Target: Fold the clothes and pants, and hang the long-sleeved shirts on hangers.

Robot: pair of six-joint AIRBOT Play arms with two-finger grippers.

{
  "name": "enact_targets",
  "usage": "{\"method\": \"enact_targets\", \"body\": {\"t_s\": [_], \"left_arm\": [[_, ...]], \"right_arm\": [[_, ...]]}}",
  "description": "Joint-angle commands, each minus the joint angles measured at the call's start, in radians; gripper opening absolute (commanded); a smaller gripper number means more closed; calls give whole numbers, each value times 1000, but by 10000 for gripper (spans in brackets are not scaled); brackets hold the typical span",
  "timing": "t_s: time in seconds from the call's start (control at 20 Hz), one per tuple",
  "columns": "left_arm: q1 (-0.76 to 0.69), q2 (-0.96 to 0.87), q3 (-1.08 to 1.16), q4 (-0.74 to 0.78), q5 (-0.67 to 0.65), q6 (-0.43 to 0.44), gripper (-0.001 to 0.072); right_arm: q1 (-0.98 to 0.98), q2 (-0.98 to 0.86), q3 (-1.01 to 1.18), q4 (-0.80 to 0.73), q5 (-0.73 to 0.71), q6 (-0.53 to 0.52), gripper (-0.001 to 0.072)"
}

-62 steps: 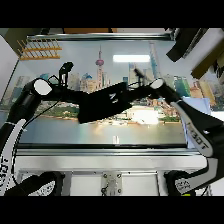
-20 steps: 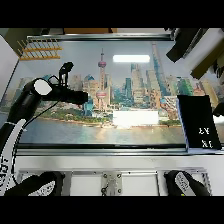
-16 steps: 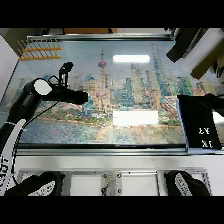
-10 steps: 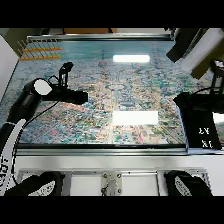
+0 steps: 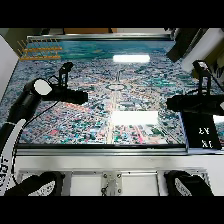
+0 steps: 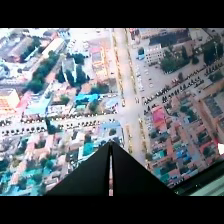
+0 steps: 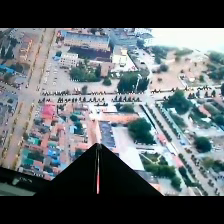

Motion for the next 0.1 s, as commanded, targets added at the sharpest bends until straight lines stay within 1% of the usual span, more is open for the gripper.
{"method": "enact_targets", "body": {"t_s": [0.0,0.05], "left_arm": [[0,0,0,1,0,-1,10],[0,0,0,1,0,-1,10]], "right_arm": [[4,-1,0,2,3,0,15],[4,-1,0,2,4,0,15]]}}
